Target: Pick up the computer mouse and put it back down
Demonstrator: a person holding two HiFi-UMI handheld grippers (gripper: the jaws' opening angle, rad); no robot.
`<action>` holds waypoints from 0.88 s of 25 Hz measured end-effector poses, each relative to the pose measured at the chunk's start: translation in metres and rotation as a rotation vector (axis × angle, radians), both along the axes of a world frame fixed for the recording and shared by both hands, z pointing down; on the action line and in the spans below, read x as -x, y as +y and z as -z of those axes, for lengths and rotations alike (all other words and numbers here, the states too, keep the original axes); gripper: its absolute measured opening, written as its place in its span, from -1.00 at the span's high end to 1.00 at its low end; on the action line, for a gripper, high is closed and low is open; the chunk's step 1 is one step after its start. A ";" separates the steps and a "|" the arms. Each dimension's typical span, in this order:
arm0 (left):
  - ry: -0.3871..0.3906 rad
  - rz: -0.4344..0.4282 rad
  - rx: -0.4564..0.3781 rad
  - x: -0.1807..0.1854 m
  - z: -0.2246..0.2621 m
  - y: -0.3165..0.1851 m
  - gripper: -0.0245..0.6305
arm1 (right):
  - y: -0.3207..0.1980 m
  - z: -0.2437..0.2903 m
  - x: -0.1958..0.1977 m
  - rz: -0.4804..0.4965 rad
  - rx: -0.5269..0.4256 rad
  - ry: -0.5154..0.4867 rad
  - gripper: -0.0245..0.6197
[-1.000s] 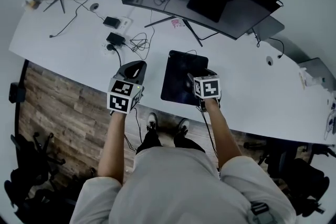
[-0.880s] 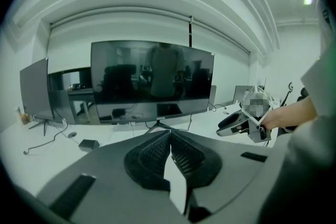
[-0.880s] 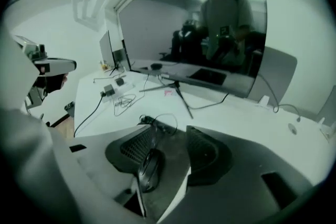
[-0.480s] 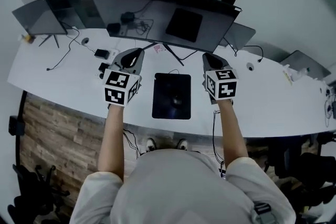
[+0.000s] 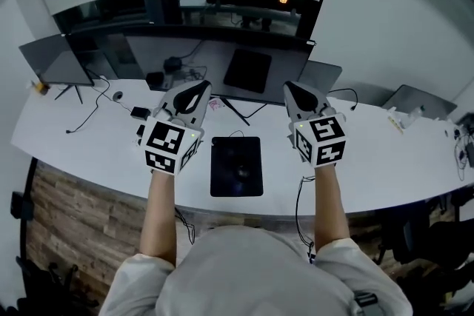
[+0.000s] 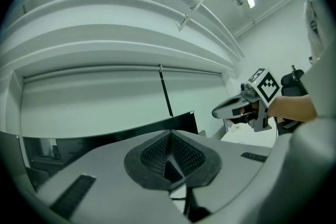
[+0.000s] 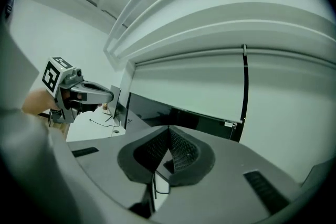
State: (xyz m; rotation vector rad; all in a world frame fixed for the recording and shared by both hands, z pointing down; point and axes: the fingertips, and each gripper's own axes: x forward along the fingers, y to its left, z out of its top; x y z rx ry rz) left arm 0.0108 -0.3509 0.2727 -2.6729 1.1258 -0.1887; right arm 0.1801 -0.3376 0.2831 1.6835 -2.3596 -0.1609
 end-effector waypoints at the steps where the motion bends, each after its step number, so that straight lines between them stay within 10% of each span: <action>1: 0.007 -0.006 -0.013 -0.002 0.005 0.002 0.87 | 0.002 0.006 0.002 0.005 -0.010 0.005 0.88; 22: 0.027 -0.035 -0.076 -0.007 0.039 0.024 0.87 | 0.022 0.034 0.013 0.050 -0.031 0.027 0.89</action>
